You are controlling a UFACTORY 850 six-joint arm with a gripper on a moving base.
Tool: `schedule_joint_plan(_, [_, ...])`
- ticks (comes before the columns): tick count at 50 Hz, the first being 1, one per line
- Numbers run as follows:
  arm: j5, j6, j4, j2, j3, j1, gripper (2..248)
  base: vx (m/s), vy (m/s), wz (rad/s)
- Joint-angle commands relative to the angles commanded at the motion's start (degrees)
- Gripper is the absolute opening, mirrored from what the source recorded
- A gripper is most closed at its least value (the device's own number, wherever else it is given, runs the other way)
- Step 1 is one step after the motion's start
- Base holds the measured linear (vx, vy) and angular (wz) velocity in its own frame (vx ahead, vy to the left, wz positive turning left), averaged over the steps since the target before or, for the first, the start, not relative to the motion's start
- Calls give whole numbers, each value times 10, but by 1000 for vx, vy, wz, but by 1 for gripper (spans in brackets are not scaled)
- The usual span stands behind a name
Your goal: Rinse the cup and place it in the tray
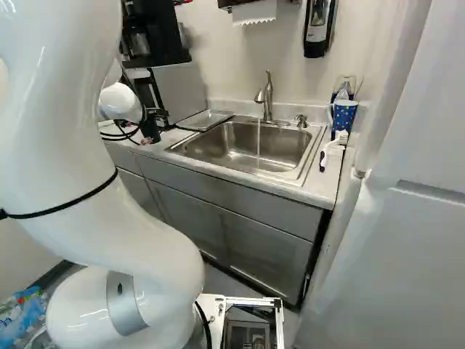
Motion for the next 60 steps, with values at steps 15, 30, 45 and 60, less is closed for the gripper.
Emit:
schedule_joint_plan(15, [56, 0, 0, 1, 20, 4, 247, 0, 0, 0])
schedule_joint_plan(30, [111, 0, 0, 0, 38, 3, 247, 0, 0, 0])
schedule_joint_plan(45, [160, 0, 0, -6, 51, -2, 247, 0, 0, 0])
schedule_joint_plan(60, [195, 0, 0, -20, 56, -2, 247, 0, 0, 0])
